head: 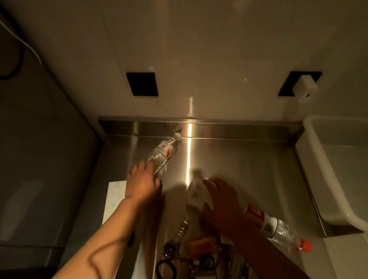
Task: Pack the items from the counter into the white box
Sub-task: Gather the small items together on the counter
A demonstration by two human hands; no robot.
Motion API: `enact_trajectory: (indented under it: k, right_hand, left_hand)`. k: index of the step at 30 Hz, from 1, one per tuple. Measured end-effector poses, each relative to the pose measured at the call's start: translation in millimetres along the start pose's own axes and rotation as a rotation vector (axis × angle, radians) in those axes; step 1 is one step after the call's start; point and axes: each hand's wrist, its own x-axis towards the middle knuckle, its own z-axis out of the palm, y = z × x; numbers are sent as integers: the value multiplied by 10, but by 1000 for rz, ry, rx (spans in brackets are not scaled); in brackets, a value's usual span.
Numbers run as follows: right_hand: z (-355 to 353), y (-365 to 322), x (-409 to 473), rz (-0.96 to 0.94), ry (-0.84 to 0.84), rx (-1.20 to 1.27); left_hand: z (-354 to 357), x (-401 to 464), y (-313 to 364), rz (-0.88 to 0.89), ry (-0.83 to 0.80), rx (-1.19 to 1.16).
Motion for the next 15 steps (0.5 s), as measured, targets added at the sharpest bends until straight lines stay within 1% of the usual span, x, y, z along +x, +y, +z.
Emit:
enact_trajectory:
  k: [4, 7, 9, 12, 15]
  right_hand:
    - [23, -45, 136, -7, 31, 60]
    - [50, -31, 219, 11, 31, 92]
    - [69, 3, 267, 19, 33, 98]
    - [94, 33, 299, 34, 19, 94]
    - [111, 36, 292, 47, 1, 103]
  left_hand:
    - [82, 235, -50, -15, -57, -53]
    - [156, 296, -44, 43, 27, -50]
    - [149, 326, -20, 38, 57, -79]
    - [175, 320, -19, 38, 45, -152]
    - [205, 219, 4, -9, 23, -276]
